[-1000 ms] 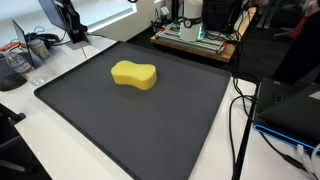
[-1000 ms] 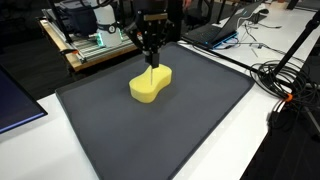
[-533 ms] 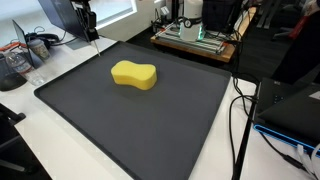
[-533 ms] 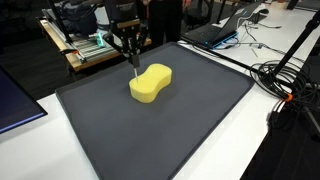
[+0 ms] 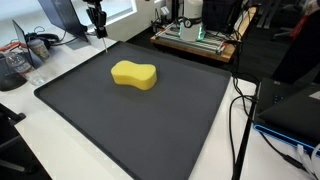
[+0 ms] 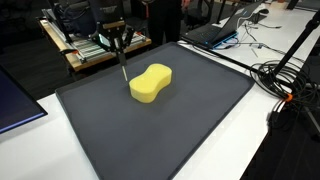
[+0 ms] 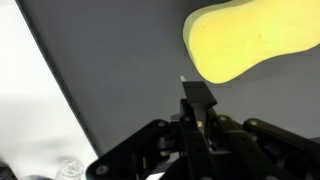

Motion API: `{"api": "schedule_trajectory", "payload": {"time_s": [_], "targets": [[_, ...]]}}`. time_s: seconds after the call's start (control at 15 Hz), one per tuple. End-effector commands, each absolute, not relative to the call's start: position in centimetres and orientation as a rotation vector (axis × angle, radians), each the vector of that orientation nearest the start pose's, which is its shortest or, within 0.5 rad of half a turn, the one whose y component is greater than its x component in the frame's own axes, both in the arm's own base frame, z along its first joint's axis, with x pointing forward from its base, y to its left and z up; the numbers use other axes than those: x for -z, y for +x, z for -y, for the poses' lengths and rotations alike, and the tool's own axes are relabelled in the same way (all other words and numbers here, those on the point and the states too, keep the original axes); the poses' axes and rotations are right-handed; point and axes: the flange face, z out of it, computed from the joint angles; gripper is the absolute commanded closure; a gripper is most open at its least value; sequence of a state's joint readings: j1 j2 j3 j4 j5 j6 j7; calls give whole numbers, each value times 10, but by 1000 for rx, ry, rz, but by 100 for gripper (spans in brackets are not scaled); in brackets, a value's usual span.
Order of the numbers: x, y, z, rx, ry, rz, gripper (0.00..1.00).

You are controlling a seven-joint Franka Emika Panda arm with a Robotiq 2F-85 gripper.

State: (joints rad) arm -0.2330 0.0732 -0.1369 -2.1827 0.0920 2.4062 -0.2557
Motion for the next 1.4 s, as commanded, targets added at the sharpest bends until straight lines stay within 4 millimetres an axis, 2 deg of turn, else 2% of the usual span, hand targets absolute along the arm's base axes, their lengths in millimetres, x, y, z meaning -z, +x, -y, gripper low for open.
{"api": "schedule_trajectory", "payload": {"time_s": [0.0, 0.13, 0.2, 0.47, 0.8, 1.0, 1.33], "targets": [[-372, 520, 200, 253, -3112, -276, 87], [-372, 520, 200, 253, -3112, -276, 87], [-372, 520, 200, 253, -3112, -276, 97], [-385, 508, 234, 305, -3012, -306, 97], [-396, 480, 292, 353, -2834, -343, 97], [-389, 463, 317, 336, -2758, -341, 97], [-362, 439, 332, 311, -2677, -345, 97]]}}
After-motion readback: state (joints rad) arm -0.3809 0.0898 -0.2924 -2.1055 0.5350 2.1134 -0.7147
